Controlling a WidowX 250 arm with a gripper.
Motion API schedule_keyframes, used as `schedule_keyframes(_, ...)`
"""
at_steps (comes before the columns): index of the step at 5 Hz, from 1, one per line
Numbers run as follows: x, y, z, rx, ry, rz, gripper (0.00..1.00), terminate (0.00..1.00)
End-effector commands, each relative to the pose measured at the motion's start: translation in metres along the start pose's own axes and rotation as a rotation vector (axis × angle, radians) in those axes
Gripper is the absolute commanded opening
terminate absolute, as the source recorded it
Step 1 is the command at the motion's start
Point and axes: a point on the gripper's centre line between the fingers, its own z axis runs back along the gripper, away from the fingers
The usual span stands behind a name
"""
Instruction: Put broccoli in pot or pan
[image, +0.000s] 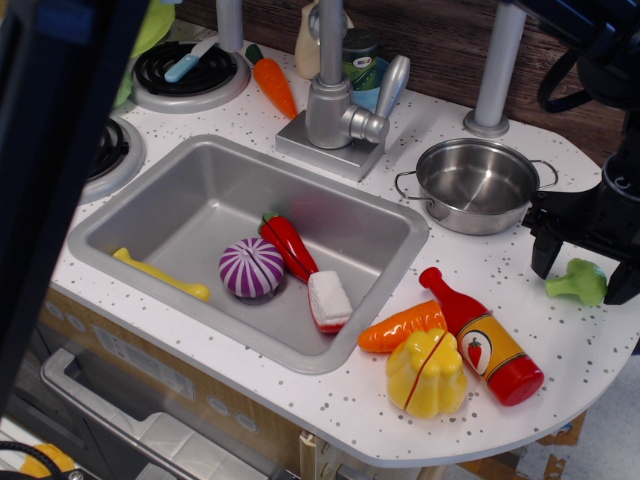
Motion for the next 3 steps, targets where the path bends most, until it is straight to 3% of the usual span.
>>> schedule_keyframes(1,0.0150,0.0000,0.0322,-0.045,-0.109,0.041,1.00,0.00)
schedule_keyframes(2,0.0150,-0.0008,0.0299,-0.044,-0.115,0.062,0.00,0.00)
schedule_keyframes(3,0.0152,-0.0012,0.0302,-0.052,-0.114,0.062,0.00,0.00)
